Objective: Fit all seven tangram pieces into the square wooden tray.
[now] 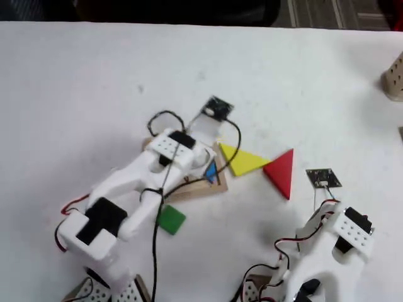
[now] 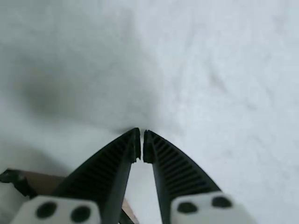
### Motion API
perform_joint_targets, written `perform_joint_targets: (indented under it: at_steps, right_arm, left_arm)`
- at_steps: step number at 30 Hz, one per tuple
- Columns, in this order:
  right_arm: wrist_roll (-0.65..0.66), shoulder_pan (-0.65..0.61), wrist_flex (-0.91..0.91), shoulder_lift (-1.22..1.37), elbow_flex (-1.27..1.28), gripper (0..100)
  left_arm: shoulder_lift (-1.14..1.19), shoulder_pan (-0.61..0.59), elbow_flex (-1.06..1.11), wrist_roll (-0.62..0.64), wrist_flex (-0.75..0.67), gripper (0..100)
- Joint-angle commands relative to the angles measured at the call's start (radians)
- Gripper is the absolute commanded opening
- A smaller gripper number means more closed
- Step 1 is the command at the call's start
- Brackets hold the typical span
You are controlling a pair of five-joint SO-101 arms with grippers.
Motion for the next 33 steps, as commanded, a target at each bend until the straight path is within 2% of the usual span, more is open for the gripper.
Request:
perform_joint_targets:
  at_steps: [1,13,17,22,28,33]
  right_arm:
    - [0.009,-0.012,-0.010,-0.024,-0.003,1.6]
    - [0.009,-0.012,-0.010,-0.021,-0.003,1.6]
    - [0.009,-0.012,-0.010,-0.021,-0.003,1.6]
    - [0.009,-0.012,-0.010,-0.021,-0.003,1.6]
    - [0.009,-0.012,-0.010,-0.021,-0.003,1.6]
    - [0.009,-0.012,-0.010,-0.021,-0.003,1.6]
  left_arm:
    - [-0.004,-0.084,-0.060,0.014,-0.014,2]
    - [-0.015,-0.097,-0.057,0.008,-0.025,2]
    - [-0.044,-0.097,-0.064,0.008,0.029,2]
    - [-0.090,-0.044,-0.014,0.009,0.029,2]
    - [-0.056,0.071,0.041,0.009,-0.054,2]
    - [-0.050,0.087,0.040,0.008,-0.054,2]
